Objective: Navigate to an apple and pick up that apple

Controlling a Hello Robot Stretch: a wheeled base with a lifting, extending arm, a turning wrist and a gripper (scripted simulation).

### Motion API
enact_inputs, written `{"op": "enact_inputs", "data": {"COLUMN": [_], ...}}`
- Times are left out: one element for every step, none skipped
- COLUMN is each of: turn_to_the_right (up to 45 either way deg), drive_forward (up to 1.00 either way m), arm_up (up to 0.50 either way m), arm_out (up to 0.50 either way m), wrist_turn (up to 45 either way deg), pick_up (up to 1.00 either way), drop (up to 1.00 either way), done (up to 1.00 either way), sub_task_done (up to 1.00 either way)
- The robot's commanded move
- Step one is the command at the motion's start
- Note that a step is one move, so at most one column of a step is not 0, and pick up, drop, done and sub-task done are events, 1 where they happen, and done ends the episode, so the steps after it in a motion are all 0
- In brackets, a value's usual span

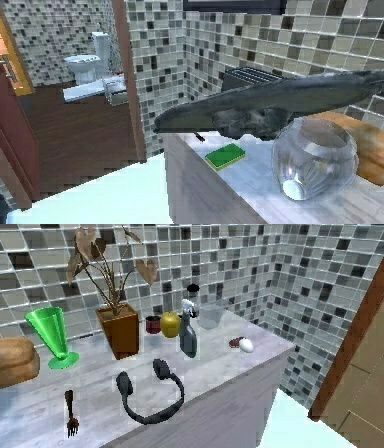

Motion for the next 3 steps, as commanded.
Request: {"op": "enact_inputs", "data": {"turn_to_the_right": [0.0, 0.0, 0.0], "drive_forward": [0.0, 0.0, 0.0], "arm_up": [0.5, 0.38, 0.0], "arm_out": [0.0, 0.0, 0.5], "wrist_turn": [0.0, 0.0, 0.0], "pick_up": [0.0, 0.0, 0.0], "drop": [0.0, 0.0, 0.0], "done": [0.0, 0.0, 0.0], "sub_task_done": [0.0, 0.0, 0.0]}}
